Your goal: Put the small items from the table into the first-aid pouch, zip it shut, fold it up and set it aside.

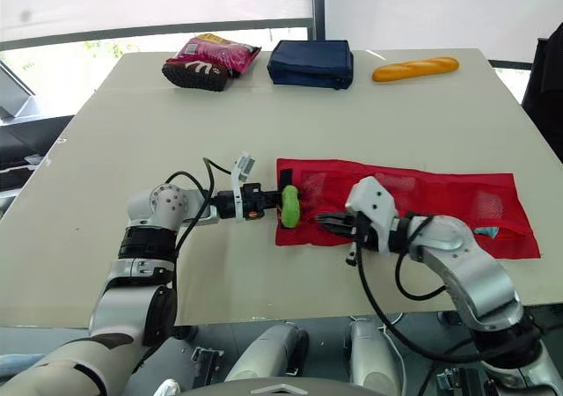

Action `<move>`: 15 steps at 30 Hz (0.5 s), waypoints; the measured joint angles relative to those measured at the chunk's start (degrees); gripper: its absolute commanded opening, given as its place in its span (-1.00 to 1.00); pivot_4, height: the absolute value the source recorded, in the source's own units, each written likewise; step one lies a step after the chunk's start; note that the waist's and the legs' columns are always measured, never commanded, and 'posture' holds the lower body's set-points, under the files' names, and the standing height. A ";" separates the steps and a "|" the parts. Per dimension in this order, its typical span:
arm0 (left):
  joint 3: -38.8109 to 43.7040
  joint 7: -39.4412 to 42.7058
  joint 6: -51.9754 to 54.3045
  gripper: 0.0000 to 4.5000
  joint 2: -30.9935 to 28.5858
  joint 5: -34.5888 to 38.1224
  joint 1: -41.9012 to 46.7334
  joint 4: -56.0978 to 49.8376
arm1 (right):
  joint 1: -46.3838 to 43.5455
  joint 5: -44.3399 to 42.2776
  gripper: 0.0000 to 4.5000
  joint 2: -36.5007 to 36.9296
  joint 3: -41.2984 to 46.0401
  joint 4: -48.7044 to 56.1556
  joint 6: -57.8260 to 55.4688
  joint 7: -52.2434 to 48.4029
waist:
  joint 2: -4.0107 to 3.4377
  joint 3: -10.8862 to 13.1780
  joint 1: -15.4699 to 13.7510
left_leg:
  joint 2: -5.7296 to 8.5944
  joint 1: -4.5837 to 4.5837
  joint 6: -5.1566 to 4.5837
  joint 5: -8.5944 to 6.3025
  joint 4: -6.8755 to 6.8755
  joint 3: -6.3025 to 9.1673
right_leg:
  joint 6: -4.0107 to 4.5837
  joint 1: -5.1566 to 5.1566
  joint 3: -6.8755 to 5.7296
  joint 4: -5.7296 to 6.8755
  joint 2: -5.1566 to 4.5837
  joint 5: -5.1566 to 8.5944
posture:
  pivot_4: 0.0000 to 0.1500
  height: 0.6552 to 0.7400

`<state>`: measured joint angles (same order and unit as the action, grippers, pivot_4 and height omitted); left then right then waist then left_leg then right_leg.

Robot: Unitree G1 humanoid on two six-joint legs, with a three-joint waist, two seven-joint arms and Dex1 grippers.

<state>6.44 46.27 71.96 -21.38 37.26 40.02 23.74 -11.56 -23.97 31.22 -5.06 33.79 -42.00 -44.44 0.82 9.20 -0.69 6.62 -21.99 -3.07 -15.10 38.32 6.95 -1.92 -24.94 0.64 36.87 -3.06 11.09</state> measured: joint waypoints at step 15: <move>-1.54 1.52 -1.89 -1.00 -0.48 0.00 -0.73 -0.02 | 0.10 -0.78 0.65 -2.26 -6.13 1.01 -1.47 6.16 | 0.00 0.00 -0.02 | 0.00 0.00 -0.02 0.01 0.00 0.00 | 0.00 0.00 -0.01 -0.02 0.00 0.01 | 1.00 0.75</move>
<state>4.89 47.79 70.07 -21.86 37.25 39.30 23.72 -11.46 -24.75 28.96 -11.20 34.80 -43.47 -38.28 0.82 9.21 -0.71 6.62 -21.99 -3.09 -15.09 38.31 6.94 -1.92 -24.94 0.63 36.85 -3.06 11.09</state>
